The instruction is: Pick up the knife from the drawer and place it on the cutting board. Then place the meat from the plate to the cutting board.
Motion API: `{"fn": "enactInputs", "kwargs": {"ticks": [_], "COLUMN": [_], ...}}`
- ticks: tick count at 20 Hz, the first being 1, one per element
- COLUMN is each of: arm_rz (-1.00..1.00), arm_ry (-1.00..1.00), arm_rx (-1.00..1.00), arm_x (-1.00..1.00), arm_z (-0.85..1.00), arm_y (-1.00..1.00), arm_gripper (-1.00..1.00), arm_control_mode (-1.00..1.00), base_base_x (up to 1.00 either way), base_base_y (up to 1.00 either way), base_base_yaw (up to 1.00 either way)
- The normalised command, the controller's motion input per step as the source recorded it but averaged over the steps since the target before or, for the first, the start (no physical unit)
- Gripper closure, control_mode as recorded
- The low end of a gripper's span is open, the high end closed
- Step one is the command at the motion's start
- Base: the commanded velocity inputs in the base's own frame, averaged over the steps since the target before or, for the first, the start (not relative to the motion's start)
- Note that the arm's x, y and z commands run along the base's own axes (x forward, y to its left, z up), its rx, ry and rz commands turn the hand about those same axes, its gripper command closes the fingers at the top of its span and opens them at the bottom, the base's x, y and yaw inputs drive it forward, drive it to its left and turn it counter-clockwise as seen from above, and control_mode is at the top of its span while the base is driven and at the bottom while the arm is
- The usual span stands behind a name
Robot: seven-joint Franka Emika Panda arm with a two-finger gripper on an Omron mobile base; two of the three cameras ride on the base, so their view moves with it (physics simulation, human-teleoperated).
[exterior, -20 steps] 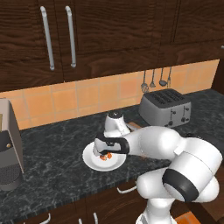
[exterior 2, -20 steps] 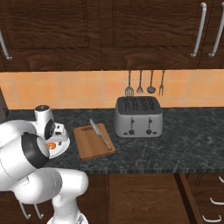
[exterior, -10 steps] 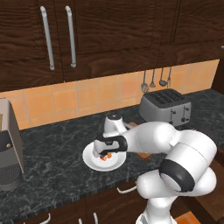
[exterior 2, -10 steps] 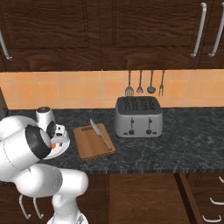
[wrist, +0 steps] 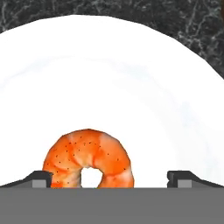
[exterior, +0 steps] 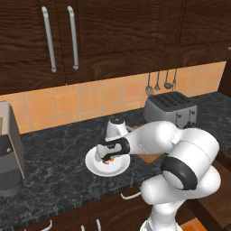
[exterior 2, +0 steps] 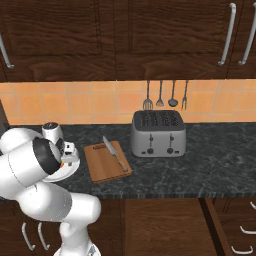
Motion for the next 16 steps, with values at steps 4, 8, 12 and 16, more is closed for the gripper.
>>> {"fn": "enactInputs", "kwargs": {"ticks": [4, 8, 12, 16], "arm_rz": [0.0, 0.0, 0.0, 0.0], "arm_ry": [0.0, 0.0, -0.03, -0.08], "arm_rx": [0.0, 0.0, 0.0, 0.02], "arm_x": [0.11, 0.07, 0.01, -0.08], "arm_z": [-0.42, -0.37, -0.18, -0.2], "arm_y": [0.16, 0.31, 0.18, 0.17], "arm_gripper": [-1.0, 1.0, 1.0, 1.0], "arm_control_mode": [-1.0, -1.0, -1.0, -1.0], "base_base_x": [0.0, 0.0, 0.0, 0.0], "base_base_y": [0.0, 0.0, 0.0, 0.0], "base_base_yaw": [0.0, 0.0, 0.0, 0.0]}}
